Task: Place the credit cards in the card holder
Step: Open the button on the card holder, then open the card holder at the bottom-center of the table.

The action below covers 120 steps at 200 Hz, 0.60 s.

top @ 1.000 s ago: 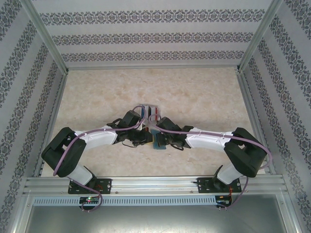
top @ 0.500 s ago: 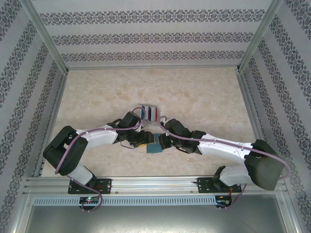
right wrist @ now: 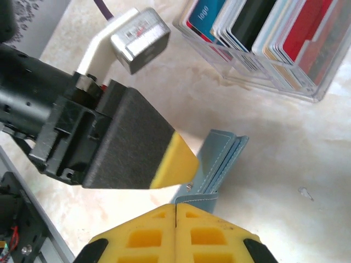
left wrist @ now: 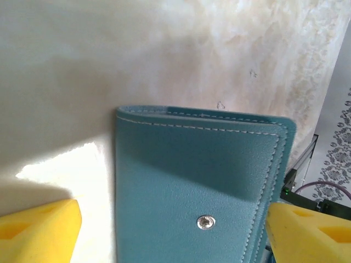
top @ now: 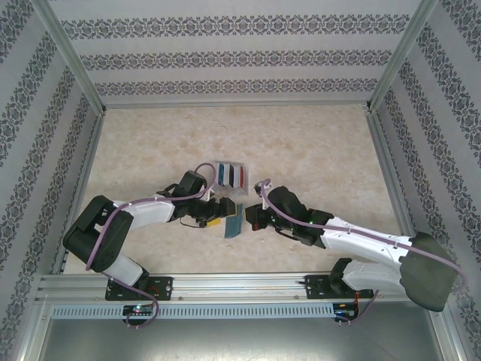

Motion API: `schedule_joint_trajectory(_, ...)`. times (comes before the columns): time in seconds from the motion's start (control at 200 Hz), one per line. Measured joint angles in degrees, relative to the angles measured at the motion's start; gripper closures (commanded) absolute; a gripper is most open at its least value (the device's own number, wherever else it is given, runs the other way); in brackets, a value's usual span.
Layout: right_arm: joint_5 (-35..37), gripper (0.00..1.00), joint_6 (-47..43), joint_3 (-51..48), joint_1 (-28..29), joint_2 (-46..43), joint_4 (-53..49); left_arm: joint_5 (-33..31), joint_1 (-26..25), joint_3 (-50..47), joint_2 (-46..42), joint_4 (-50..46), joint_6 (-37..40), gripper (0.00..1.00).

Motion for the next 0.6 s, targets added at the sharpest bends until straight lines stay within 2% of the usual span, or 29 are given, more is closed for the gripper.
schedule_joint_trajectory(0.27, -1.8, 1.0, -0.6, 0.2, 0.0, 1.5, 1.7, 3.9, 0.1, 0.5, -0.2, 1.9, -0.1, 0.17)
schedule_joint_trajectory(0.32, -2.4, 1.0, -0.6, 0.3, 0.0, 2.5, 2.3, 4.3, 0.3, 0.6, -0.1, 2.1, -0.2, 0.24)
schedule_joint_trajectory(0.395, -3.1, 1.0, -0.6, 0.9, 0.0, 4.0, 2.6, 4.6, 0.8, 0.7, 0.1, 2.1, -0.2, 0.43)
schedule_joint_trajectory(0.43, -3.2, 1.0, -0.6, 1.0, 0.0, 4.3, 2.7, 4.6, 1.2, 0.7, 0.1, 2.1, 0.0, 0.46)
schedule_joint_trajectory(0.47, -3.3, 1.0, -0.5, 1.1, 0.0, 4.4, 2.9, 4.7, 1.5, 0.7, 0.2, 2.1, 0.5, 0.45)
schedule_joint_trajectory(0.545, -3.5, 1.0, -0.6, 1.2, 0.0, 4.4, 3.2, 4.3, 1.9, 0.9, 0.2, 1.4, 1.6, 0.31)
schedule_joint_trajectory(0.6, -3.5, 1.0, -0.6, 1.2, 0.0, 4.4, 3.1, 3.9, 1.9, 1.3, 0.2, -0.2, 3.0, 0.26)
